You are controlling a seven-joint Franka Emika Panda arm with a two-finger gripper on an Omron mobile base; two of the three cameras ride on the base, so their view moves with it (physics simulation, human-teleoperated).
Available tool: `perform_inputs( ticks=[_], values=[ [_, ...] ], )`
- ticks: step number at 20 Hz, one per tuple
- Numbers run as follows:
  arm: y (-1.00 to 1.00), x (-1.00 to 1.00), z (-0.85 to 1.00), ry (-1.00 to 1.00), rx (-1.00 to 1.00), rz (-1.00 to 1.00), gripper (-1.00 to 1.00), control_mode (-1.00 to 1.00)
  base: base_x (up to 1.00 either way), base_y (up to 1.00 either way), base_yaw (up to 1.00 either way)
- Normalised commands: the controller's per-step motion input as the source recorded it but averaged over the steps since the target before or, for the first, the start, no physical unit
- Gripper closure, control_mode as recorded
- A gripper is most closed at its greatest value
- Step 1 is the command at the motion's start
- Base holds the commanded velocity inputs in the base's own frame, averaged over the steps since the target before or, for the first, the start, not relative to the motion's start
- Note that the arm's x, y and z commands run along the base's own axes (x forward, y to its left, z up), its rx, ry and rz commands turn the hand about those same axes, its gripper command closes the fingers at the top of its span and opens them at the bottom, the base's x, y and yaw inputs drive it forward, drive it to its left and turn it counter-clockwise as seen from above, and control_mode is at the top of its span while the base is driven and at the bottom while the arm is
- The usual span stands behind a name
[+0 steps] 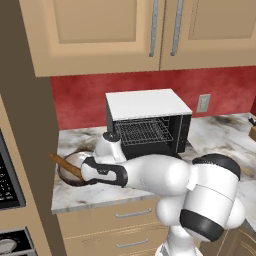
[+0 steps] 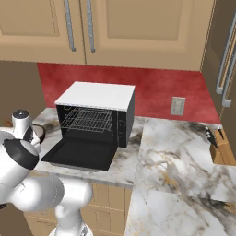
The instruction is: Pick up the heated bread from the toaster oven and place it in the bowl. Then move the bread bowl to the dining counter.
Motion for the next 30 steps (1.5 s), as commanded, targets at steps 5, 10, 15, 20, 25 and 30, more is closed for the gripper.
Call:
perform_inputs(
  ticks=[5, 10, 15, 20, 25, 30],
  values=[
    [-0.13, -0.39, 0.0, 0.0, 0.0, -0.04, 1.0, -1.0, 0.0, 0.0, 0.0],
    [-0.39, -0.78, 0.41, -0.07, 0.01, -0.15, 1.0, -1.0, 0.0, 0.0, 0.0],
    [-0.34, -0.69, 0.84, -0.17, 0.0, -0.14, 1.0, -1.0, 0.0, 0.0, 0.0],
    [-0.37, -0.55, 0.94, -0.2, 0.01, -0.16, 1.0, -1.0, 0.0, 0.0, 0.0],
    [-0.37, -0.47, 1.0, -0.06, 0.06, -0.15, 1.0, -1.0, 0.0, 0.0, 0.0],
    [-0.62, -0.4, 0.96, 0.0, 0.15, -0.09, 1.0, -1.0, 0.0, 0.0, 0.0]
  ],
)
